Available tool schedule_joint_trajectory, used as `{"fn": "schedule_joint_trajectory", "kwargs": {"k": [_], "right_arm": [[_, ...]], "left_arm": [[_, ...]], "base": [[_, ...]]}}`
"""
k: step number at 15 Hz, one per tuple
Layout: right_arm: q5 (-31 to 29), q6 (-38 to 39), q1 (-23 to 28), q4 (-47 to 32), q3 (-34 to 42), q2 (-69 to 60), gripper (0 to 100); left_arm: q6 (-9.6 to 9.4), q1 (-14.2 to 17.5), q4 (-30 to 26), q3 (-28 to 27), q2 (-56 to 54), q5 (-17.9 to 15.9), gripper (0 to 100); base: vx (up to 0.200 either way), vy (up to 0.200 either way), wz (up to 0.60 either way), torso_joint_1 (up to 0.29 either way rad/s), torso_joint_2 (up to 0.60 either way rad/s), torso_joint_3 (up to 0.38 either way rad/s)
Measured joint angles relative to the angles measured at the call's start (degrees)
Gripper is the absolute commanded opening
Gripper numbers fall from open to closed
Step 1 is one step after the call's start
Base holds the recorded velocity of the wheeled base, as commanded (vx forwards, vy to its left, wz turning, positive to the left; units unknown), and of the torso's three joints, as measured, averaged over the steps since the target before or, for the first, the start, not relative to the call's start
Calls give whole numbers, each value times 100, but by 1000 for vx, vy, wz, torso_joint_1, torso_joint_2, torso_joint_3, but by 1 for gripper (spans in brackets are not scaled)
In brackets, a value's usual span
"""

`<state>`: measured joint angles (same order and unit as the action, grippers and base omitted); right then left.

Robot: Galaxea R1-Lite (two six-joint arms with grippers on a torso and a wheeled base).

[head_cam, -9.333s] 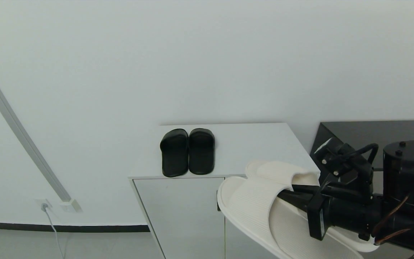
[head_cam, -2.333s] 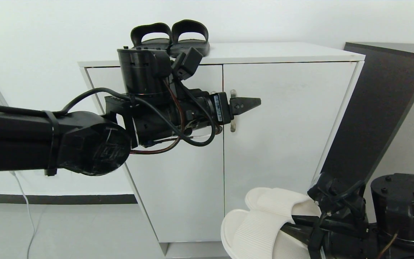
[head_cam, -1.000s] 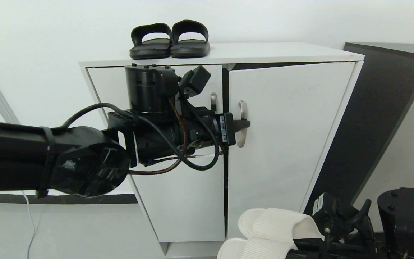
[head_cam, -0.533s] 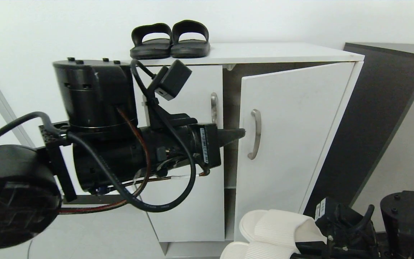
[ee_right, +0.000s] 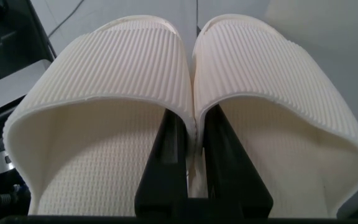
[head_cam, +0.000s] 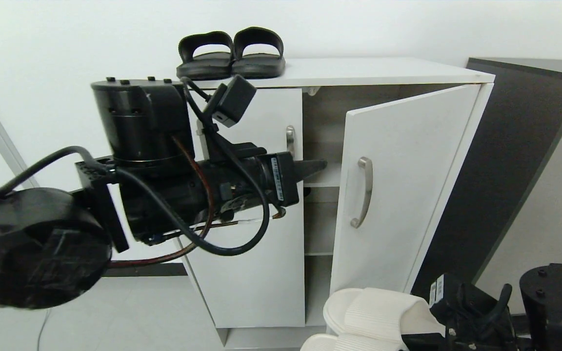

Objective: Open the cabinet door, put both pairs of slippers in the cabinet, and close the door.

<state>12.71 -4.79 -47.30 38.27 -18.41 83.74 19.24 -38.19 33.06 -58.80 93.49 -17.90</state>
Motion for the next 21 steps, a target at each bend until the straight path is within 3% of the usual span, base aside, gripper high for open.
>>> {"fn": "schedule_joint_trajectory", "kwargs": {"k": [2,4,6,12,14,18,21], "right_arm": [[4,-2,-57,-4,57,-17,0],[12,-2,-126,-6,124,-17,0],[20,-2,-226,-6,182,-15,0],[30,-90,-410,-15,289,-6,0],[28,-144,-413,-20,312,-2,0],[28,-155,-429,-12,322,2,0],[17,-145,-424,10,317,2,0]], "left_arm": [[95,-6,328,-272,383,0,0],[375,-17,358,-421,612,16,0],[519,-11,369,-536,752,46,0],[521,-107,383,-707,1112,57,0],[495,-414,427,-761,1211,61,0],[499,-902,820,-716,1189,50,0],[503,-717,967,-534,1125,61,0]], "base": [[0,0,0,0,0,0],[0,0,0,0,0,0],[-100,0,0,-1,1,1],[-200,0,0,8,2,2],[-200,0,0,5,5,0],[0,0,0,0,0,0],[0,0,0,0,0,0]]}}
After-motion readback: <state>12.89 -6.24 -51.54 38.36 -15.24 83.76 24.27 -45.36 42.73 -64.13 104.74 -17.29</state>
